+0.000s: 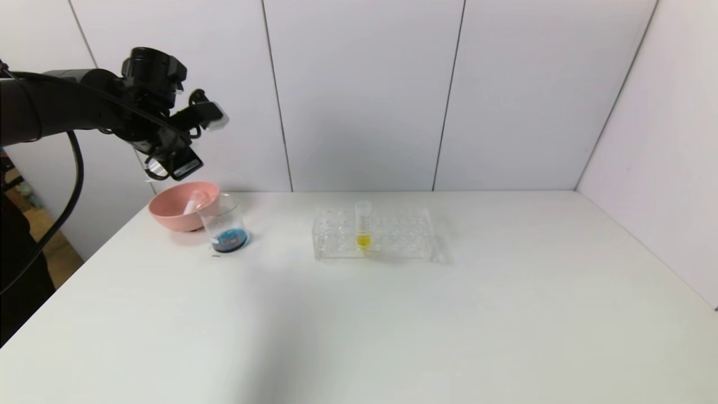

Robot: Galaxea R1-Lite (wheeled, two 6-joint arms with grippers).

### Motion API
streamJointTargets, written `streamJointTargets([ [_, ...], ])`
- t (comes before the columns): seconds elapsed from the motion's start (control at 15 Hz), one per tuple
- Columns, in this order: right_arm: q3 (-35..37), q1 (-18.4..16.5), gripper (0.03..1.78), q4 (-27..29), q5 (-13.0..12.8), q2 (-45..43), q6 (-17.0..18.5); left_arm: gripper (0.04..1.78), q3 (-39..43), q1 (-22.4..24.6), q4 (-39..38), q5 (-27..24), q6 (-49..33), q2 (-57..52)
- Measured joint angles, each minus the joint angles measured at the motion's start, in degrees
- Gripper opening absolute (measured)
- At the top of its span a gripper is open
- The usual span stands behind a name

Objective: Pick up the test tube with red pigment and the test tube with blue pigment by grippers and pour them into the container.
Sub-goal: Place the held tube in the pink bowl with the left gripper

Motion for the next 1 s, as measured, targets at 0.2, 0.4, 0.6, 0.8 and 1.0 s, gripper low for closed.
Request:
streamJointTargets([
  [0.2, 0.0, 0.0, 1.77, 0.0, 0.0, 0.0, 0.0, 0.47, 0.5, 2.2, -6.2, -2.8, -14.7, -1.4],
  [0.4, 0.0, 0.0, 1.77, 0.0, 0.0, 0.0, 0.0, 0.47, 0.9, 3.4, -13.1, -4.5, -30.3, -2.1],
  [0.6, 0.0, 0.0, 1.77, 0.0, 0.0, 0.0, 0.0, 0.47, 1.0, 5.1, -18.2, -4.8, -39.0, -1.4],
  [0.8, 0.0, 0.0, 1.77, 0.0, 0.0, 0.0, 0.0, 0.47, 1.1, 6.6, -20.4, -4.5, -39.4, 0.1],
  [1.0, 0.0, 0.0, 1.77, 0.0, 0.0, 0.0, 0.0, 0.47, 1.3, 7.2, -23.9, -4.8, -39.3, 1.6],
])
